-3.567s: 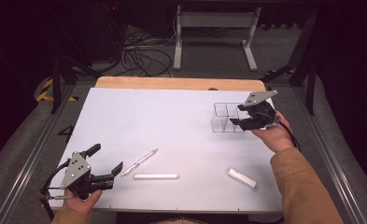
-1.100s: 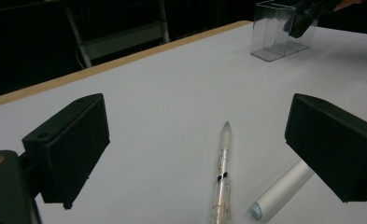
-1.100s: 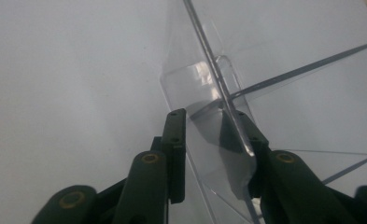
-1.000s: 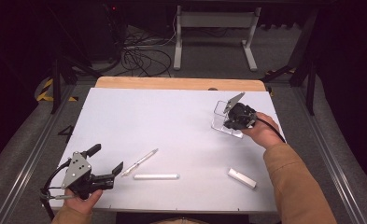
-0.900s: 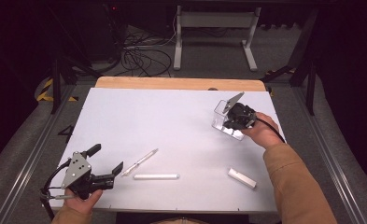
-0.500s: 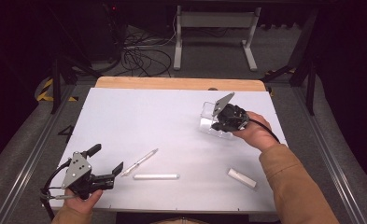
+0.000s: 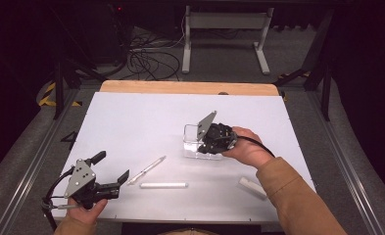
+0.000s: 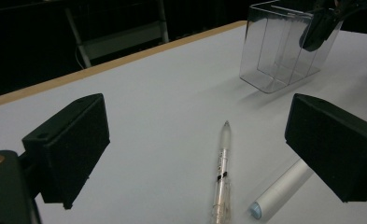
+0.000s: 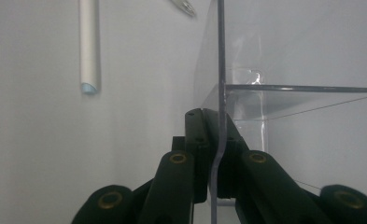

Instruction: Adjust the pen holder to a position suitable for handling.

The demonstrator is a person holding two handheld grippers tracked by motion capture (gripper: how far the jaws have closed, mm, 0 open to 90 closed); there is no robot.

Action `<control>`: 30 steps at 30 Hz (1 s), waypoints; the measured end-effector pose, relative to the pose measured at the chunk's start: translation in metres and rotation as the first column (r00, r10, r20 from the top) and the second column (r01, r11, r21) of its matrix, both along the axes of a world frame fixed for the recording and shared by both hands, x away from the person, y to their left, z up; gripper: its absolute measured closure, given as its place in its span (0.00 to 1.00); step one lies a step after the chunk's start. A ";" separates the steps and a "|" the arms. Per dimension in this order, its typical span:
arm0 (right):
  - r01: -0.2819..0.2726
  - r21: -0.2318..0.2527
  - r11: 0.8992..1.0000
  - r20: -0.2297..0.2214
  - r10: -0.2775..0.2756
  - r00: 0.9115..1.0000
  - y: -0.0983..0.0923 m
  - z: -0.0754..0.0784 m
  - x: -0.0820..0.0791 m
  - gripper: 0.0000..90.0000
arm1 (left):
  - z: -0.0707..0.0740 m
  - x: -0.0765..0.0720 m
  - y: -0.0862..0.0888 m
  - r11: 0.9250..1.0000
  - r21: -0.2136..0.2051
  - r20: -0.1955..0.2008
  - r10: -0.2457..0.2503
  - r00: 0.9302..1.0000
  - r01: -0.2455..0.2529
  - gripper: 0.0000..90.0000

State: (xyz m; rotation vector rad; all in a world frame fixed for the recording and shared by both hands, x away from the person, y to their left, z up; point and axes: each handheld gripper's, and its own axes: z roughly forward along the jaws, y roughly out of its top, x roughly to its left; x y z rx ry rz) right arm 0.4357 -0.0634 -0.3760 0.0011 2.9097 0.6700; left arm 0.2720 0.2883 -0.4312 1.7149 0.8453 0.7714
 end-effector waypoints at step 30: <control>-0.077 -0.046 0.996 -0.050 0.075 0.996 0.036 -0.021 -0.014 0.96 | 0.000 0.000 0.000 1.000 0.002 -0.006 -0.003 1.000 0.003 0.08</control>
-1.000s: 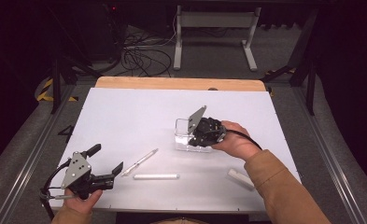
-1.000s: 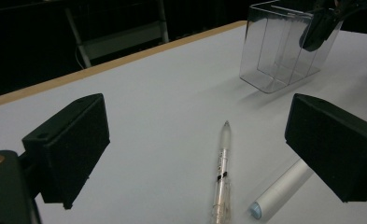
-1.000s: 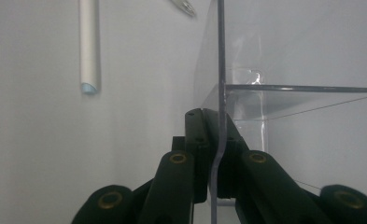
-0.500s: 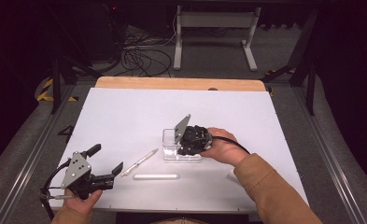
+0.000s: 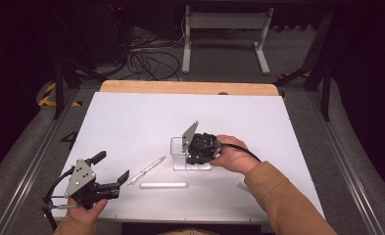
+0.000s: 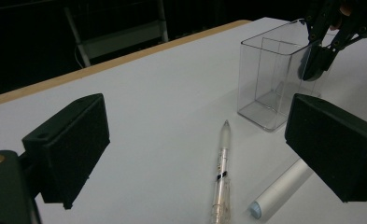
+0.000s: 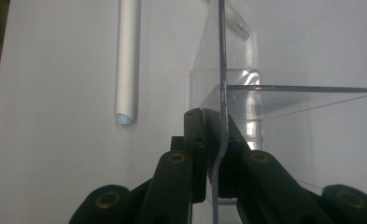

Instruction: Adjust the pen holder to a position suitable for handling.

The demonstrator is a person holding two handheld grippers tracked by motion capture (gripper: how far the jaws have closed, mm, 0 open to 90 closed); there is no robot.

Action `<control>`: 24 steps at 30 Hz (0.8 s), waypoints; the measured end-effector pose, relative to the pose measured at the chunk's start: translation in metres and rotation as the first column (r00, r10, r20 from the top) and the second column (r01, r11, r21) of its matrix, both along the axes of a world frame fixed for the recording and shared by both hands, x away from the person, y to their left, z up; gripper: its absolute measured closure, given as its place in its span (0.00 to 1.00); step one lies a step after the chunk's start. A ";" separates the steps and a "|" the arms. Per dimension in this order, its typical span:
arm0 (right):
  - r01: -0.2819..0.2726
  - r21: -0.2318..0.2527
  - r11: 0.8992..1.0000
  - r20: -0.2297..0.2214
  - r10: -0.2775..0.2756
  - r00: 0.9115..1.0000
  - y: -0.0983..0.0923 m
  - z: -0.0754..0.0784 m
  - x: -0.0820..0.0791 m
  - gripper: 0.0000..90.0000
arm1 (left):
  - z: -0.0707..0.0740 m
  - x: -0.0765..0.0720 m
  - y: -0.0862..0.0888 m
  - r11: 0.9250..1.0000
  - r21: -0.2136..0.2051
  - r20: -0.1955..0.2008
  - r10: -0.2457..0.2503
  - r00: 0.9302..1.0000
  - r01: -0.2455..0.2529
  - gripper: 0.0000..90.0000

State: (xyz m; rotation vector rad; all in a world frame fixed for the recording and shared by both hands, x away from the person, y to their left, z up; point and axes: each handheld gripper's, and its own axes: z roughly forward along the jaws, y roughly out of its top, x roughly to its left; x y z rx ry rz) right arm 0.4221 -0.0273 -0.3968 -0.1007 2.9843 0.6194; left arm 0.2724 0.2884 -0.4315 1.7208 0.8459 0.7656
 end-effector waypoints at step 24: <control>0.122 0.248 0.961 -0.001 -0.126 0.992 -0.030 0.038 -0.008 0.22 | 0.003 0.012 -0.005 1.000 0.007 -0.009 -0.010 1.000 0.010 0.08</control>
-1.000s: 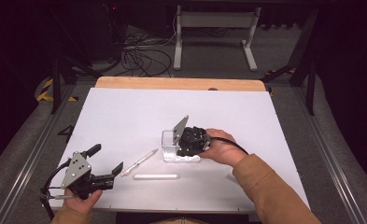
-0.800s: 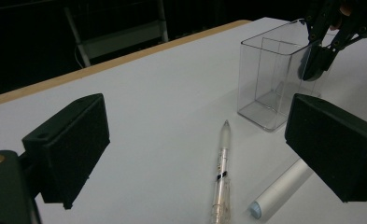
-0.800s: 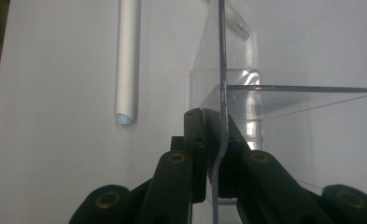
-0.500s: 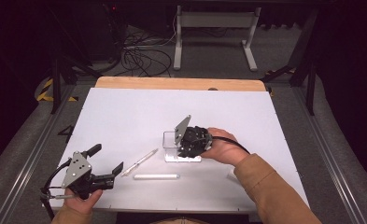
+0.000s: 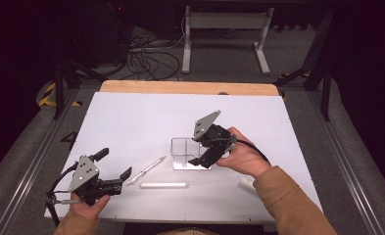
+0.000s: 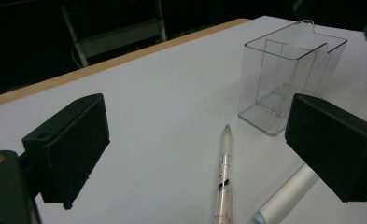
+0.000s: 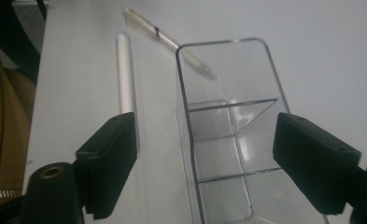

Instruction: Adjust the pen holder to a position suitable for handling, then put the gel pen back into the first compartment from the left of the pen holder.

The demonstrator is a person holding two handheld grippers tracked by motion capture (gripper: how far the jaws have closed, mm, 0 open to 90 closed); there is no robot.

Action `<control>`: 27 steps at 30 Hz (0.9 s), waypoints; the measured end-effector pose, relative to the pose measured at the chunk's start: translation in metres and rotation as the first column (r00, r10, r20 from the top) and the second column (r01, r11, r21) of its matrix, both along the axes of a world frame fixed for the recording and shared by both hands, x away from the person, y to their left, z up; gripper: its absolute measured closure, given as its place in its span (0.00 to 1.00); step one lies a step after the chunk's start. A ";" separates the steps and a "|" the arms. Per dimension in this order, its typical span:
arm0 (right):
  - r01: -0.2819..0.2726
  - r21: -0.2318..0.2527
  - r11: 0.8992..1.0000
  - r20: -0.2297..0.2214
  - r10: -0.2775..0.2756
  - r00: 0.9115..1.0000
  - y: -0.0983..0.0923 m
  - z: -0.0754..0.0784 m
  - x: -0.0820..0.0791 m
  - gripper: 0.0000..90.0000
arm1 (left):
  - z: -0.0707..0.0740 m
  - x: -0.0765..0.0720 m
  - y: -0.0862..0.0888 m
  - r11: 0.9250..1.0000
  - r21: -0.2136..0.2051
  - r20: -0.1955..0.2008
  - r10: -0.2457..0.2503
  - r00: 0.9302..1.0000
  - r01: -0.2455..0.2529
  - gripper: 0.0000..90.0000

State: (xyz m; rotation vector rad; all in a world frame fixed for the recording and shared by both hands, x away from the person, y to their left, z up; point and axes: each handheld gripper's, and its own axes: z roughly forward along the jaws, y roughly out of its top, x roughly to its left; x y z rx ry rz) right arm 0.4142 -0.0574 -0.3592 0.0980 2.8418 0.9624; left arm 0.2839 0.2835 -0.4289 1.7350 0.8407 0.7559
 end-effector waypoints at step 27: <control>0.137 0.235 0.962 0.080 -0.159 0.984 -0.052 0.027 -0.017 0.08 | 0.004 0.006 -0.001 1.000 0.017 -0.027 -0.013 1.000 0.014 0.08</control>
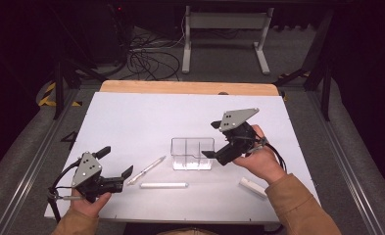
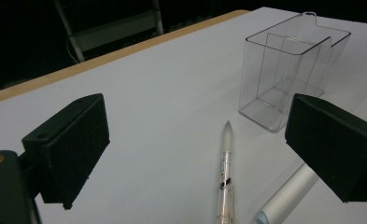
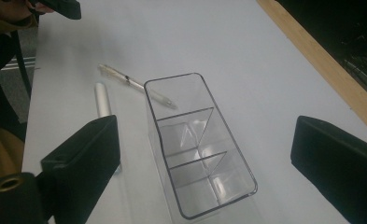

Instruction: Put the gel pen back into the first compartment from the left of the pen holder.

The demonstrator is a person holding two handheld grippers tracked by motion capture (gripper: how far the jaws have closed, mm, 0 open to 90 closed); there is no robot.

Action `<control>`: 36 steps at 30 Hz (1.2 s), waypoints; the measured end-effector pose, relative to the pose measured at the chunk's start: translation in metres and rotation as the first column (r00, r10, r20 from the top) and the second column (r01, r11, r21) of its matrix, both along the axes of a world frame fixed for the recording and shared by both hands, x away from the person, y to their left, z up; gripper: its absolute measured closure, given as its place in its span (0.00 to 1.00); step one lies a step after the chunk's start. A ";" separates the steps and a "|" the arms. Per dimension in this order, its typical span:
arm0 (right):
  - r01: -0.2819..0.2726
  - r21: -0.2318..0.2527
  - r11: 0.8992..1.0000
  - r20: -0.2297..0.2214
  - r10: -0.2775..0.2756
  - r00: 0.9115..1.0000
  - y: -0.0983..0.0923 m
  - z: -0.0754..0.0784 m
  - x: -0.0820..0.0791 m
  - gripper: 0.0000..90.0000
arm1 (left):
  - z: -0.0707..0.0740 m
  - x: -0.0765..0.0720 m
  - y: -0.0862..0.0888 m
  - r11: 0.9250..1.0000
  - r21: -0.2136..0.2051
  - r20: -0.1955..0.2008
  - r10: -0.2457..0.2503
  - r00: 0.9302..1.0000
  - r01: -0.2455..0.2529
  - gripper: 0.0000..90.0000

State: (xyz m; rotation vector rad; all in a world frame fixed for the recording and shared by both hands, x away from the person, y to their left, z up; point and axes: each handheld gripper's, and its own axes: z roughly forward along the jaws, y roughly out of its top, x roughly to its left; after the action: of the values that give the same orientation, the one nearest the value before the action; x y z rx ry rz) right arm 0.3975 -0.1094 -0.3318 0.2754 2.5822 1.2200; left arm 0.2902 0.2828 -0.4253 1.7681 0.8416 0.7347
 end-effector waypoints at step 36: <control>0.312 0.212 0.926 -0.047 -0.309 0.950 -0.119 -0.076 -0.022 0.00 | 0.020 0.015 -0.009 0.994 0.086 -0.108 -0.058 0.992 0.067 0.10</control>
State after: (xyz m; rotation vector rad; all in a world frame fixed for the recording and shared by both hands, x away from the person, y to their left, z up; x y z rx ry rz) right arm 0.3754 -0.2284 -0.4079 0.7104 2.2979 1.3769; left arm 0.3057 0.2739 -0.4050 1.9189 0.8307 0.6510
